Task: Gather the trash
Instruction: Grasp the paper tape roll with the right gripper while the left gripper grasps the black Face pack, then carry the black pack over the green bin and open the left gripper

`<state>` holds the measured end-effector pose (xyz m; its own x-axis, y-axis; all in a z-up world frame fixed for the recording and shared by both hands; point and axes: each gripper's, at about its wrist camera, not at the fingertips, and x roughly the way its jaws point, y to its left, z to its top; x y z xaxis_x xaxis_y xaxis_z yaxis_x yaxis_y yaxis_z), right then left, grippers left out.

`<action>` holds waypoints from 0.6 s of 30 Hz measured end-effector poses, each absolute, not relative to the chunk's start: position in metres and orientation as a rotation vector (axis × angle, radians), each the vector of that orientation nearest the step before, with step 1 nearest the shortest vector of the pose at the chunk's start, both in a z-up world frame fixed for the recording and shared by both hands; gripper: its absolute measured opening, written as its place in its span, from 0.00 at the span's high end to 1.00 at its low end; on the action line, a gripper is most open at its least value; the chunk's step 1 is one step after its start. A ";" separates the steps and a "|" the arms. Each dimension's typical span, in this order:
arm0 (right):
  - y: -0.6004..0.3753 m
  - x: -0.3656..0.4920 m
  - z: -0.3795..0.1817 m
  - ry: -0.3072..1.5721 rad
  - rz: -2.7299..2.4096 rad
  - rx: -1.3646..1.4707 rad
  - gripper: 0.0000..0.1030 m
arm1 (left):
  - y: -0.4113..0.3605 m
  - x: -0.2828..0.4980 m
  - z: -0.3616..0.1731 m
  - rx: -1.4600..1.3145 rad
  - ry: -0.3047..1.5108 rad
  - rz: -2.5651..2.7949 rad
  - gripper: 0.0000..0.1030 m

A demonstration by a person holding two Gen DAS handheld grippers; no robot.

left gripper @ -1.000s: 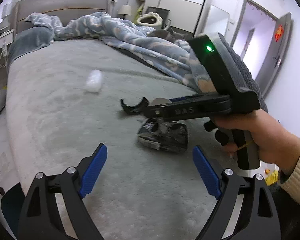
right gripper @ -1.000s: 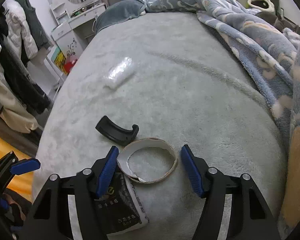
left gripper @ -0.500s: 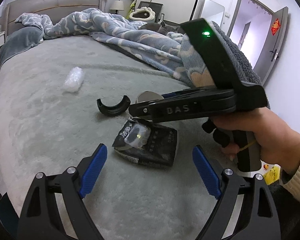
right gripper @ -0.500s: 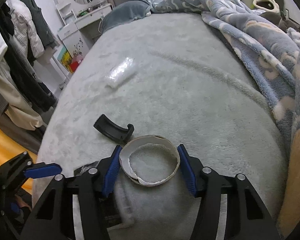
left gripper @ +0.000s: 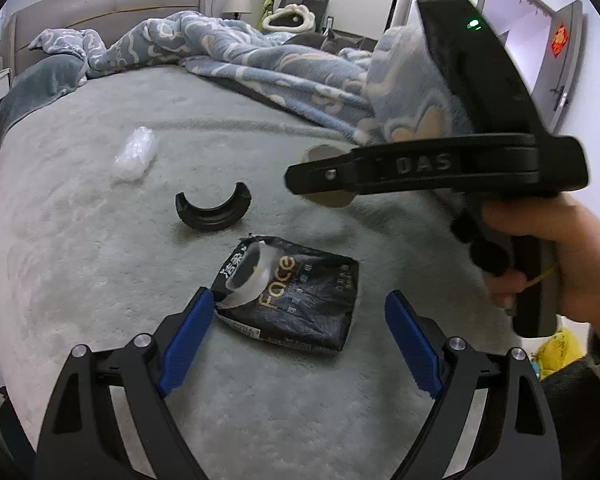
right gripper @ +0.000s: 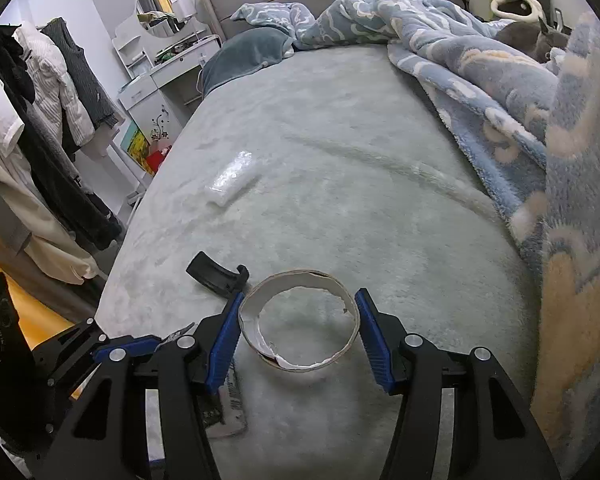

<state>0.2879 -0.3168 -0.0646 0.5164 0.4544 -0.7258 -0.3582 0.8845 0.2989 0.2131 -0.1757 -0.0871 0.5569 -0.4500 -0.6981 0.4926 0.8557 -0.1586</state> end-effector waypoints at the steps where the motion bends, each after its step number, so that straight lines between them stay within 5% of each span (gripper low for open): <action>1: -0.318 0.288 -0.065 0.906 0.490 0.117 0.45 | -0.177 0.215 -0.089 0.061 0.813 -0.548 0.13; 18: -0.324 0.293 -0.059 0.901 0.508 0.113 0.45 | -0.180 0.232 -0.093 0.044 0.819 -0.504 0.21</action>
